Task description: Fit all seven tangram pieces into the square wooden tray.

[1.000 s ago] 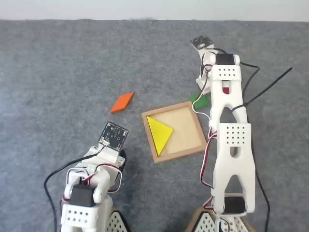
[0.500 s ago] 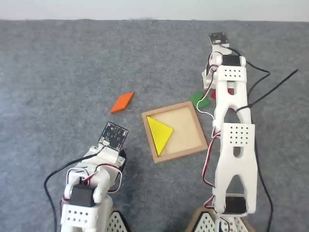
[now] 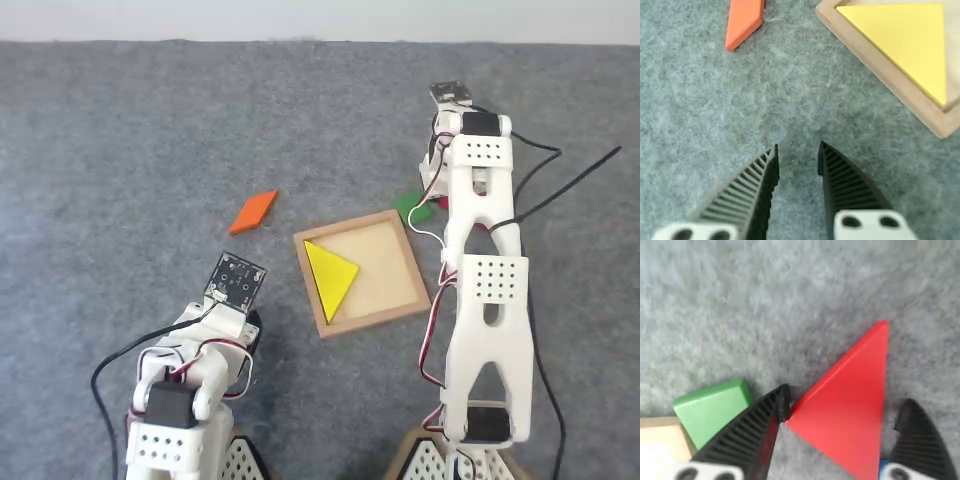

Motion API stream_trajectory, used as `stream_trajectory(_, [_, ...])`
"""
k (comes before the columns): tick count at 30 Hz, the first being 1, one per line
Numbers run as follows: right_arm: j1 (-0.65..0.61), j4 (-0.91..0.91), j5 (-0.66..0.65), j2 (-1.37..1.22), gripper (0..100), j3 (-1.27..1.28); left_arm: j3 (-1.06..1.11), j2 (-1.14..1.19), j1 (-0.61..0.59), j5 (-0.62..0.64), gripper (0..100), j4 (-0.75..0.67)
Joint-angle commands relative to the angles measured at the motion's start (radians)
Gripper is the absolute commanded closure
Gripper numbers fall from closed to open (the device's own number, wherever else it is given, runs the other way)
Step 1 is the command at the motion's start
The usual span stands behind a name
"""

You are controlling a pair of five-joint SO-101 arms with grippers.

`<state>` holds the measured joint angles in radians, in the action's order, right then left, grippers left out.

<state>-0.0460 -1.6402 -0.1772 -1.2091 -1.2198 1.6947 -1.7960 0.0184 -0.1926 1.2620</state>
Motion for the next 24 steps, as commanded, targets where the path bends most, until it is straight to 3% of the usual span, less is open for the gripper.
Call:
stream_trajectory(1, [0.019, -0.041, -0.023, 0.002, 77.2, -0.005, -0.012, -0.021, -0.002, 0.008, 88, 0.003])
stream_trajectory(13, [0.007, -0.159, -0.104, 0.096, 78.2, 0.083, -0.012, -0.021, -0.002, 0.008, 88, 0.003])
stream_trajectory(17, [-0.010, -0.159, -0.173, 0.239, 78.3, 0.298, -0.012, -0.021, -0.002, 0.008, 88, 0.003])
stream_trajectory(24, [-0.059, -0.151, -0.176, 0.553, 78.0, 0.655, -0.012, -0.021, -0.002, 0.008, 88, 0.003])
